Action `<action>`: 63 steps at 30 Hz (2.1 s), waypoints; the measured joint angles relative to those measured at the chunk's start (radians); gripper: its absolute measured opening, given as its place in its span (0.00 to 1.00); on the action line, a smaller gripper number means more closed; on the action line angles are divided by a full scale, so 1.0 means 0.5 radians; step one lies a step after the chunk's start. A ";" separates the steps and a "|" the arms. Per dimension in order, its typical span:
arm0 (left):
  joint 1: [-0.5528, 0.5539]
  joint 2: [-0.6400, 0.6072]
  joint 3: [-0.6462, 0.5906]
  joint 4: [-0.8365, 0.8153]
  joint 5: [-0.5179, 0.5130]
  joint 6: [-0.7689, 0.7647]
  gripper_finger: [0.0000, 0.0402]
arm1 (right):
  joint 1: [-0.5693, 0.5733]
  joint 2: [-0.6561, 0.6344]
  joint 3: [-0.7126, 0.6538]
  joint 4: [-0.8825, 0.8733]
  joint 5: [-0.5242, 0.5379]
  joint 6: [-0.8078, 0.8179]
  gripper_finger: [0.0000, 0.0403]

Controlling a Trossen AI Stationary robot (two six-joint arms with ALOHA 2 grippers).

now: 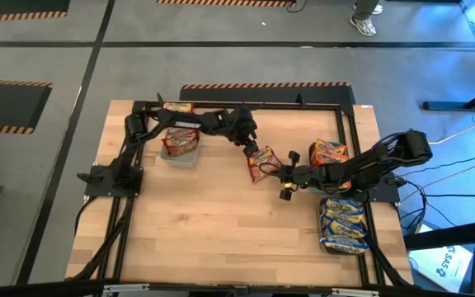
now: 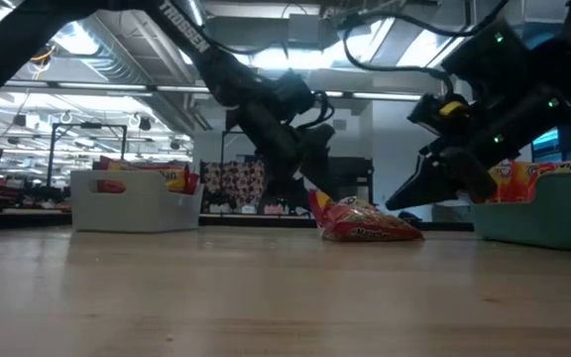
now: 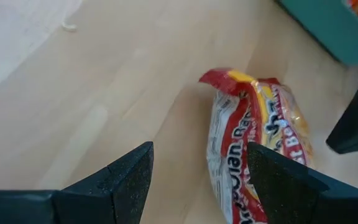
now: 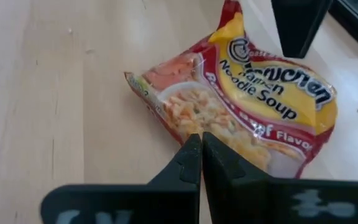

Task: Sort Maruchan noodles
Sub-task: Put the red noodle pack into the white bin

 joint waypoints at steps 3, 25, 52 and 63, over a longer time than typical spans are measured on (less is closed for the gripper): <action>-0.033 0.010 0.000 0.000 -0.080 0.000 0.63 | 0.000 0.071 0.001 0.078 0.000 -0.009 0.00; -0.147 0.010 0.000 0.094 0.220 -0.061 0.63 | 0.000 0.182 0.005 0.143 -0.001 -0.055 0.00; -0.183 -0.003 0.000 0.046 0.266 -0.113 0.63 | 0.000 0.181 0.007 0.154 0.000 -0.069 0.00; -0.228 0.012 0.000 0.039 0.058 -0.011 0.59 | 0.000 0.181 0.007 0.175 0.000 -0.069 0.00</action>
